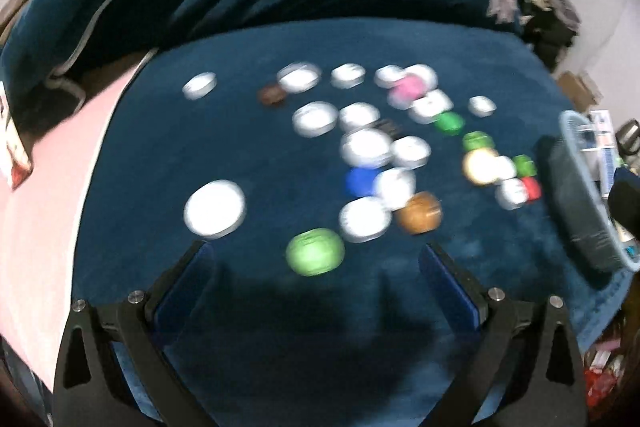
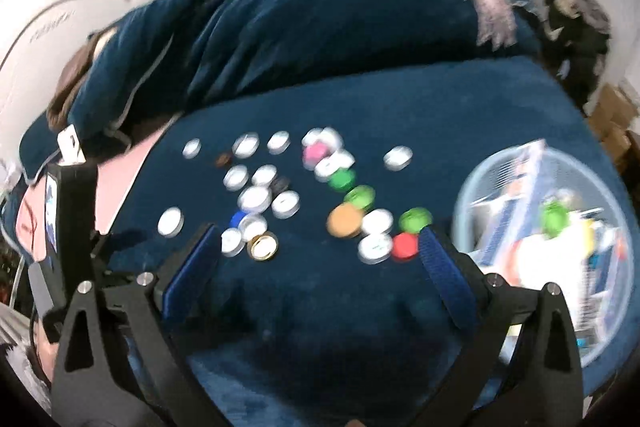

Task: Organize objects
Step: 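Move both open tools back over the cap pile, then grasp the gold-rimmed cap with the right tool while the left grasps a large white cap, then carry the gold-rimmed cap and large white cap over the basket, then open both tools to drop the caps into the basket, then move both open tools back over the cap pile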

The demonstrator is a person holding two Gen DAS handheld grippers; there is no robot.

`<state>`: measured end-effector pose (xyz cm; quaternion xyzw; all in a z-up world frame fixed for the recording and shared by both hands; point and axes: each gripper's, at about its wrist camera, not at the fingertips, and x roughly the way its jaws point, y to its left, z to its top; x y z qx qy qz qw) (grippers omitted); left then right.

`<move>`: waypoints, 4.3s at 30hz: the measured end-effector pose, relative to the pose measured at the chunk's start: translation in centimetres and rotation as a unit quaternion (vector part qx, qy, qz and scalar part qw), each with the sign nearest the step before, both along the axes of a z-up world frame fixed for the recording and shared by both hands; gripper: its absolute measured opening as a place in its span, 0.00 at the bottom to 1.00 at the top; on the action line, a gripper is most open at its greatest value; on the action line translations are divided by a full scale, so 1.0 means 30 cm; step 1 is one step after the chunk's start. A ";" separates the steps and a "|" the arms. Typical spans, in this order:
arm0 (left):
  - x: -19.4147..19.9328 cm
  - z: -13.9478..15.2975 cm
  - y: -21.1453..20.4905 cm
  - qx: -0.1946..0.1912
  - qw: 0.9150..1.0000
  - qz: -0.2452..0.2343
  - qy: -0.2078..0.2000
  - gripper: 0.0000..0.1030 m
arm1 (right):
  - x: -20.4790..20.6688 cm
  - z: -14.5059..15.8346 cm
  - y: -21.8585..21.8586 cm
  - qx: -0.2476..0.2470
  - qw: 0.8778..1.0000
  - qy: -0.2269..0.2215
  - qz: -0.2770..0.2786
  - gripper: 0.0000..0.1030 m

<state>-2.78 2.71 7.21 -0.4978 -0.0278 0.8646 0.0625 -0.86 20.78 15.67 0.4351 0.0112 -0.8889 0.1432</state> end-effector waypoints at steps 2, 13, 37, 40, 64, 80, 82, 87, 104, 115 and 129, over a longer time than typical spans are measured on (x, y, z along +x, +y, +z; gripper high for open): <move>0.003 -0.043 -0.053 -0.005 1.000 0.013 -0.011 0.99 | -0.009 -0.064 -0.046 0.005 1.000 -0.026 0.013 0.97; 0.032 -0.207 -0.188 -0.004 0.998 0.041 -0.044 1.00 | -0.051 -0.411 -0.155 0.098 0.983 -0.156 0.001 0.99; 0.042 -0.167 -0.253 0.051 0.996 0.073 -0.002 0.99 | -0.106 -0.330 -0.227 0.048 0.996 -0.073 0.031 0.84; 0.035 -0.148 -0.280 0.053 0.995 0.087 0.014 0.99 | -0.114 -0.342 -0.232 0.047 0.995 -0.080 0.036 0.49; -0.049 -0.101 -0.183 0.046 0.998 0.022 0.021 0.40 | -0.066 -0.278 -0.158 -0.005 0.998 -0.062 0.025 0.30; 0.024 0.254 0.151 0.076 0.988 -0.090 0.104 0.40 | 0.037 -0.022 0.079 -0.058 0.997 0.022 -0.051 0.30; 0.034 0.296 0.213 0.084 0.984 -0.110 0.113 0.40 | 0.058 0.011 0.154 -0.065 0.995 0.033 -0.074 0.30; 0.060 0.372 0.426 0.098 0.972 -0.173 0.125 0.40 | 0.117 0.083 0.357 -0.080 0.985 0.060 -0.139 0.30; 0.023 0.475 1.033 0.059 0.942 -0.307 0.122 0.82 | 0.100 0.151 0.805 -0.108 0.941 0.047 -0.317 0.49; 0.040 0.382 0.686 0.050 0.974 -0.184 0.122 0.99 | 0.211 0.162 0.667 -0.100 0.944 0.091 -0.303 0.93; 0.023 0.117 0.137 0.020 0.999 -0.025 0.034 0.99 | 0.108 0.167 0.212 -0.043 0.991 0.062 -0.109 0.94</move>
